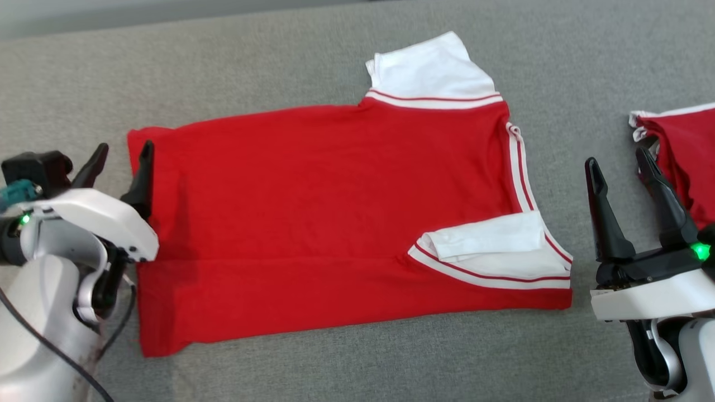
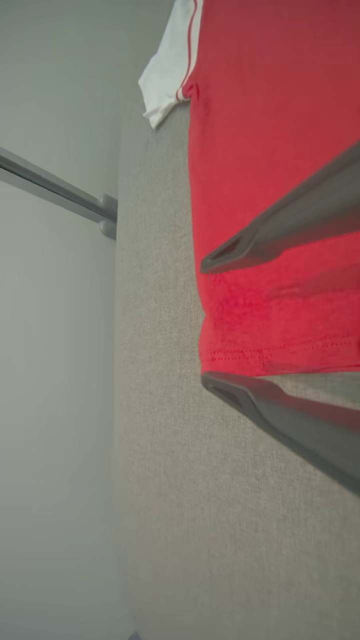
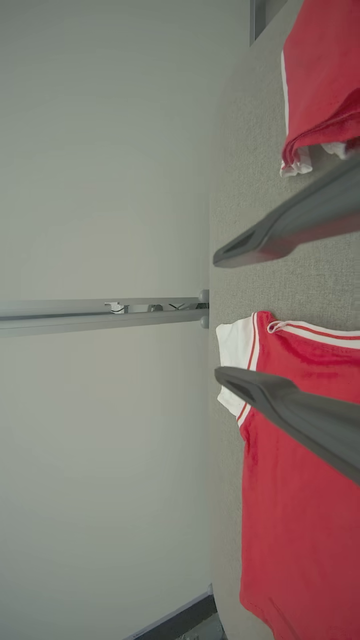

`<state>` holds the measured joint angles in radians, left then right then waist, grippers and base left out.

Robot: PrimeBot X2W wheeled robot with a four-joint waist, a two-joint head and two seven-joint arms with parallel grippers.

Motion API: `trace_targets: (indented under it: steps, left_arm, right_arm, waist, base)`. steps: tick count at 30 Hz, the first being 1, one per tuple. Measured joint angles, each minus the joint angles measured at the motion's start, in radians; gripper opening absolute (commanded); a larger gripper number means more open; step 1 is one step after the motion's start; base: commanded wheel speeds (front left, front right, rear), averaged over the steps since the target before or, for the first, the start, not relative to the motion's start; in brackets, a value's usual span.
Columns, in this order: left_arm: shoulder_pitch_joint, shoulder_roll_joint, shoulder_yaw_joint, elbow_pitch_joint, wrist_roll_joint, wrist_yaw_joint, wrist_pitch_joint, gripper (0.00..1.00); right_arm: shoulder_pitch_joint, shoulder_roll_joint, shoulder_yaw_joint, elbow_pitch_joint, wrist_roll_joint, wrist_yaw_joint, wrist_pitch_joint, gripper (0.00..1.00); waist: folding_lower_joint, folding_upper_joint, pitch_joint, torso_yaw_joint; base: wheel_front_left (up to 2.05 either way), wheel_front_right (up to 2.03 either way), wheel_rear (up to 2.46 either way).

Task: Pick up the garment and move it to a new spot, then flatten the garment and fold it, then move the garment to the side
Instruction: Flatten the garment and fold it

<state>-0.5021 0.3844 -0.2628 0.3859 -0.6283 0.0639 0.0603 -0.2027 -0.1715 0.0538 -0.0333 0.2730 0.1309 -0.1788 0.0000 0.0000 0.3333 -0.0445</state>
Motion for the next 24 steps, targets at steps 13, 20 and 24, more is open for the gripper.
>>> trace_targets:
  steps: [13,20,24]
  left_arm:
    - [-0.202,0.011,0.022,0.310,-0.077,-0.104,0.061,1.00]
    - [-0.248,0.001,0.012,0.379,-0.099,-0.151,0.052,0.00]
    - [-0.273,-0.005,-0.002,0.394,-0.092,-0.160,0.034,0.00]
  right_arm:
    - [-0.091,-0.027,0.034,0.078,0.037,0.000,-0.037,1.00]
    - [-0.243,-0.109,0.028,0.157,0.101,0.000,-0.048,1.00]
    - [-0.374,-0.173,0.015,0.217,0.152,0.000,-0.038,1.00]
  waist:
    - [0.0000,0.0000,0.114,-0.038]
    - [0.0000,0.0000,0.134,-0.037]
    - [0.0000,0.0000,0.143,-0.029]
  base:
    - [0.00,0.00,0.00]
    - [0.00,0.00,0.00]
    - [0.00,0.00,0.00]
